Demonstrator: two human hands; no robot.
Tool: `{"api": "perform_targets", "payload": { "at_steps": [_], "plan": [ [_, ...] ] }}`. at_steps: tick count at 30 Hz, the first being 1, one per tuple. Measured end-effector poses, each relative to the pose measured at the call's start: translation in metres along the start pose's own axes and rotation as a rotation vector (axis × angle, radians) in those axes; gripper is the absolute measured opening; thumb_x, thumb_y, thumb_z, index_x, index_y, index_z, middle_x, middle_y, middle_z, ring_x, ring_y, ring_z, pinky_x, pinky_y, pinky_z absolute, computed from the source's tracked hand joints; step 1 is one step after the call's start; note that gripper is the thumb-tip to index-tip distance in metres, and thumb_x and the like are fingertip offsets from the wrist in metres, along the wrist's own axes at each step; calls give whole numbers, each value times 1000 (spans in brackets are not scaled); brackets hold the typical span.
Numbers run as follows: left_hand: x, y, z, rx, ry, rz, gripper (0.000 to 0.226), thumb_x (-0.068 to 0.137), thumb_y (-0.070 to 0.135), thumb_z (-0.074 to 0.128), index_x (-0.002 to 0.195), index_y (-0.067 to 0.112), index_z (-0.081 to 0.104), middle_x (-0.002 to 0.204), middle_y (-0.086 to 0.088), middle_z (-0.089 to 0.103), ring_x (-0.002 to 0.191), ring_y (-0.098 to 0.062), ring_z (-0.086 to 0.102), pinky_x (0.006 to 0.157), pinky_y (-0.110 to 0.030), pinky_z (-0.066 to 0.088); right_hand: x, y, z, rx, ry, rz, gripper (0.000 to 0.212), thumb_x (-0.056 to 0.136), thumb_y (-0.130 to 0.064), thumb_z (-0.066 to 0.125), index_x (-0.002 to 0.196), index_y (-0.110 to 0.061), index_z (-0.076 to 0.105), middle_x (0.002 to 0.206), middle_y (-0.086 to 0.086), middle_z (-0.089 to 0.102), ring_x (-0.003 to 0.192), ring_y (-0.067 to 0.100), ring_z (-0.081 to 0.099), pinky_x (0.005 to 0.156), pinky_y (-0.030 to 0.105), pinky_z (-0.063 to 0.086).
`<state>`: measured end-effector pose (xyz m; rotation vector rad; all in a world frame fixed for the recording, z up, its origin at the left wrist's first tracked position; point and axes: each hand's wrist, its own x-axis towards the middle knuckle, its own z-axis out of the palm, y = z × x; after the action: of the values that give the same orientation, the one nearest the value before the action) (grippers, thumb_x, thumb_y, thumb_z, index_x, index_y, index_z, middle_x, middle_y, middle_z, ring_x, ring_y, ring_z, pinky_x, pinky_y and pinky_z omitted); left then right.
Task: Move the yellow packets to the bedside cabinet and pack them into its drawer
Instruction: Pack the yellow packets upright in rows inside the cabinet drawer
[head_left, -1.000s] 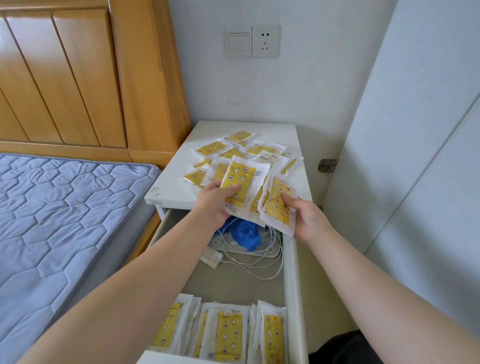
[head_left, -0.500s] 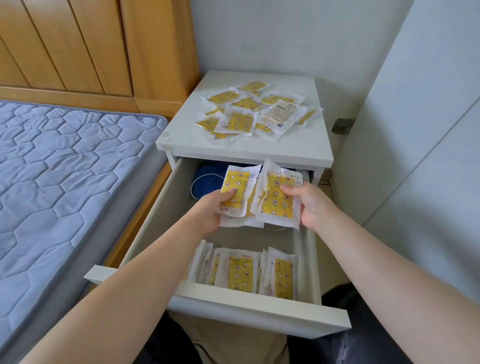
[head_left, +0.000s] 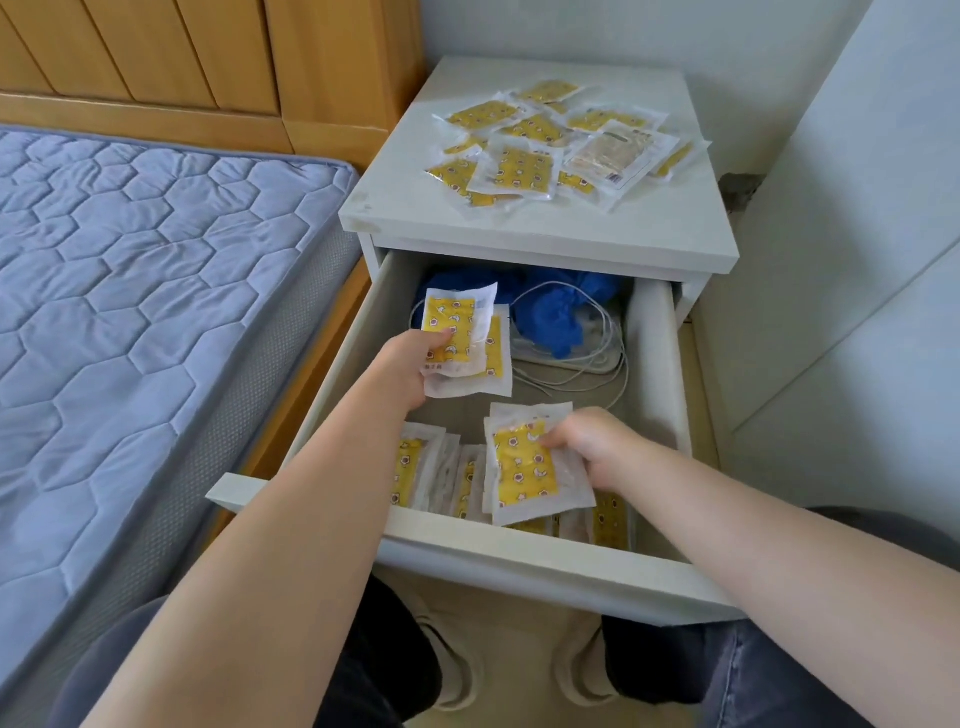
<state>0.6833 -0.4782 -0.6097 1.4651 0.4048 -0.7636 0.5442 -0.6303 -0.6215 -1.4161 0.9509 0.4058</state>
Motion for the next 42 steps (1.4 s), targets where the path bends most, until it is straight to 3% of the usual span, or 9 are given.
{"api": "perform_targets", "payload": {
  "at_steps": [6, 13, 18, 25, 27, 30, 33, 38, 42],
  "plan": [
    [-1, 1, 6, 26, -7, -19, 17, 88, 20, 67, 104, 16, 63, 101, -6, 72, 91, -25, 71, 88, -44, 56, 20, 17, 27, -288, 71, -62, 55, 78, 3, 68, 127, 2, 44, 118, 20, 58, 107, 35, 59, 92, 46, 51],
    [1, -1, 9, 77, 2, -30, 12, 89, 19, 67, 100, 16, 63, 101, -7, 71, 91, -26, 71, 87, -46, 56, 15, 23, 32, -938, 35, -364, 47, 84, -10, 64, 128, -8, 47, 113, 8, 58, 100, 22, 57, 68, 24, 43],
    [1, -1, 11, 118, 31, -16, 6, 89, 18, 66, 91, 18, 61, 95, -5, 69, 88, -23, 69, 80, -40, 57, 15, 21, 34, -1128, -43, -445, 47, 88, -13, 62, 131, -9, 45, 118, 7, 59, 103, 23, 58, 83, 30, 51],
    [4, -2, 10, 153, 57, 13, 18, 88, 20, 67, 105, 19, 62, 104, -5, 69, 95, -24, 68, 90, -44, 54, 8, 19, 26, -973, -190, -461, 82, 81, -17, 73, 148, -20, 25, 148, 2, 40, 130, 21, 45, 103, 31, 42],
    [3, -2, 10, 168, 59, 18, 22, 88, 21, 67, 109, 19, 61, 106, -5, 68, 96, -24, 67, 91, -44, 54, 2, 13, 20, -972, -149, -501, 70, 82, -14, 71, 143, -20, 37, 143, 1, 44, 127, 19, 47, 99, 26, 42],
    [2, -1, 12, 217, 47, 49, 27, 87, 22, 68, 113, 20, 60, 108, -5, 68, 99, -23, 67, 94, -46, 52, -1, -4, 7, -769, 132, -648, 34, 89, -7, 57, 122, -16, 58, 124, 0, 57, 115, 16, 55, 89, 23, 42],
    [0, -4, 13, 277, -29, 105, 29, 87, 22, 68, 115, 19, 61, 106, -4, 70, 96, -22, 69, 91, -45, 54, 3, -28, -8, -474, 353, -689, 29, 94, -10, 50, 121, -13, 56, 121, 0, 58, 112, 13, 53, 89, 22, 37],
    [-11, -6, 20, 429, -267, 204, 24, 88, 19, 66, 112, 21, 61, 104, 0, 70, 92, -17, 69, 73, -33, 58, 10, -65, -26, -461, 193, -640, 54, 91, -33, 61, 137, -9, 46, 138, 4, 50, 126, 19, 48, 105, 32, 38],
    [-14, -6, 24, 545, -390, 234, 37, 82, 12, 73, 115, 20, 57, 110, -4, 69, 98, -22, 68, 85, -42, 57, 10, -78, -36, -603, 80, -570, 19, 83, -19, 71, 97, -5, 70, 103, 13, 70, 99, 28, 65, 94, 45, 50]
  ]
}}
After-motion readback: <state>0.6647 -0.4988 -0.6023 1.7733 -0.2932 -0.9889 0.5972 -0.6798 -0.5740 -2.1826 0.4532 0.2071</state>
